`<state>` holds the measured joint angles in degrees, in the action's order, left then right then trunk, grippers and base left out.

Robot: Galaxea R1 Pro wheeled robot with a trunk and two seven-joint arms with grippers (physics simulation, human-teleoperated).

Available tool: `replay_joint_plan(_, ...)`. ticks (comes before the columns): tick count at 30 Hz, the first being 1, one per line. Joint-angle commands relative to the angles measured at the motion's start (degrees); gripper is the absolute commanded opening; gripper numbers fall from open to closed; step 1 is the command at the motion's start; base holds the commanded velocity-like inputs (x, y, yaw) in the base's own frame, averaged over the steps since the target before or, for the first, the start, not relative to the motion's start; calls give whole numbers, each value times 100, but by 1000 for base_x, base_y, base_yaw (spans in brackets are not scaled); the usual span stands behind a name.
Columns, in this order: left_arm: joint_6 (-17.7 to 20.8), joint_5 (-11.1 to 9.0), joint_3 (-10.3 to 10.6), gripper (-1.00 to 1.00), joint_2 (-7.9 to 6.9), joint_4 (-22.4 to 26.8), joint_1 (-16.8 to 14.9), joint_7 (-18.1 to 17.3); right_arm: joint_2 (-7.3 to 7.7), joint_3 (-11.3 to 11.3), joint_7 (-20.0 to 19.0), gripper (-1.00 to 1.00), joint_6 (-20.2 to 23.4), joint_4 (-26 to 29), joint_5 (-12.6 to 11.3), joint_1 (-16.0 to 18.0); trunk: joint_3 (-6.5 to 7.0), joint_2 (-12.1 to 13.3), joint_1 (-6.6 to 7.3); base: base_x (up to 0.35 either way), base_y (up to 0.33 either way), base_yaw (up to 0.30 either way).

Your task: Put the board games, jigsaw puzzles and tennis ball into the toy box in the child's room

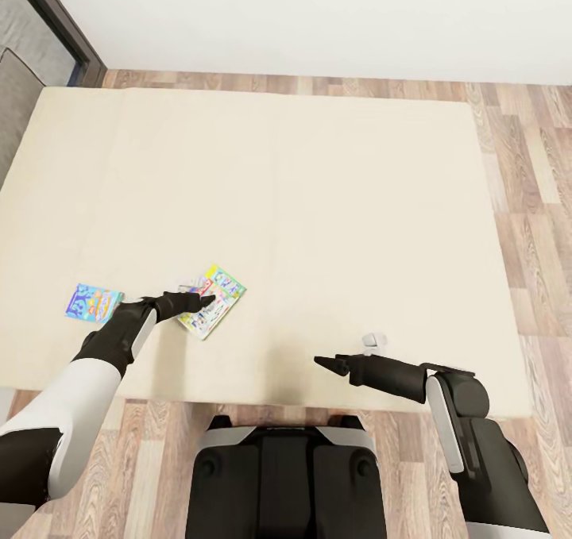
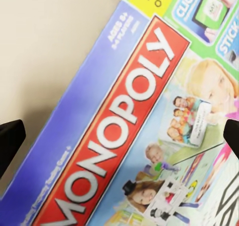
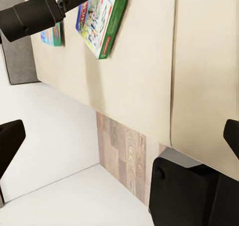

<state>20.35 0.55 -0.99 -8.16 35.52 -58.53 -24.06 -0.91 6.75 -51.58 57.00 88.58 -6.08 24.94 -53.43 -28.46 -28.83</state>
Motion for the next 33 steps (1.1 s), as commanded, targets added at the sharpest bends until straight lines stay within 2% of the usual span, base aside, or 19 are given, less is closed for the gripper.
replay_joint_plan(1, 40, 6, -9, 100, 3, 8, -1, -25, -3, 11, -1, 100, 40, 1, -24, 2, 4, -7, -3, 0, -20, 0)
replay_joint_plan(9, 40, 6, -7, 100, 7, 8, -1, -21, 2, 11, -1, 100, 39, 1, -24, 2, 76, -7, -3, 0, -24, 0)
replay_joint_plan(15, -29, 6, -6, 100, 7, 8, 4, -20, 3, 11, -1, 100, 39, 1, -24, 2, 132, -7, -3, 0, -210, 0)
replay_joint_plan(21, -70, 4, -2, 100, 14, 8, 8, -20, 3, 11, -1, 100, 39, 1, -24, 2, 187, -7, -3, 0, -59, 0)
replay_joint_plan(27, -75, -1, 144, 100, 10, 10, 8, -20, 3, 11, -1, 100, 39, 1, -24, 2, 241, -7, -3, 0, -74, 0)
replay_joint_plan(33, -75, -2, 202, 100, 8, 8, 8, -20, 3, 11, -1, 100, 39, 1, -24, 2, 292, -7, -3, -47, -148, 0)
